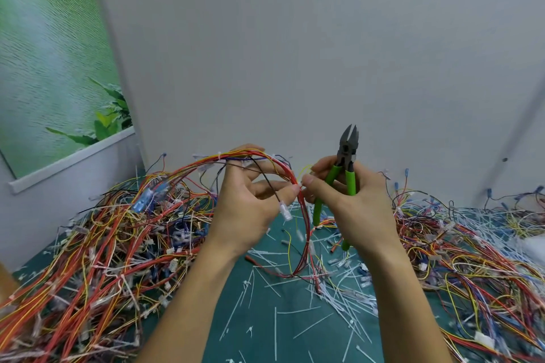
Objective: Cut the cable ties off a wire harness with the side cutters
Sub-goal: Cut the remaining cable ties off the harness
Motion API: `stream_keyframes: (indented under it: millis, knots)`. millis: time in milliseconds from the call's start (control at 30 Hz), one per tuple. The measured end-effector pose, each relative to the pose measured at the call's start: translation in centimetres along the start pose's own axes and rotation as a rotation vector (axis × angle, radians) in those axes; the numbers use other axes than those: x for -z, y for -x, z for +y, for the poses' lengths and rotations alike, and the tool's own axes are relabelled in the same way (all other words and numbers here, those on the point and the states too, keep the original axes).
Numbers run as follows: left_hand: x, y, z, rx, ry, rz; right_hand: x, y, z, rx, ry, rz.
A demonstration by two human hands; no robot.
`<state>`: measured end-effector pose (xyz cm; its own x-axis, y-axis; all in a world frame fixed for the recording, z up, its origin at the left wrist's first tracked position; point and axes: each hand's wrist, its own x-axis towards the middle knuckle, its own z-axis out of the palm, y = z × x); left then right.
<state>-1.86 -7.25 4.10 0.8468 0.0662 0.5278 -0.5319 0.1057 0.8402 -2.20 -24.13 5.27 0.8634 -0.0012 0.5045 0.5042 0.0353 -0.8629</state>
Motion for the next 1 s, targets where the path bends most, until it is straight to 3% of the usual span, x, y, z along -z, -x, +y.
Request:
stream_keyframes:
  millis: [267, 1000]
  knots:
    - [-0.64, -0.05, 0.33, 0.077, 0.059, 0.074, -0.18, 0.06, 0.13, 0.093, 0.146, -0.093]
    - [-0.5, 0.44, 1.01, 0.007, -0.087, 0.063, 0.4, 0.19, 0.04, 0.32, 0.478, -0.192]
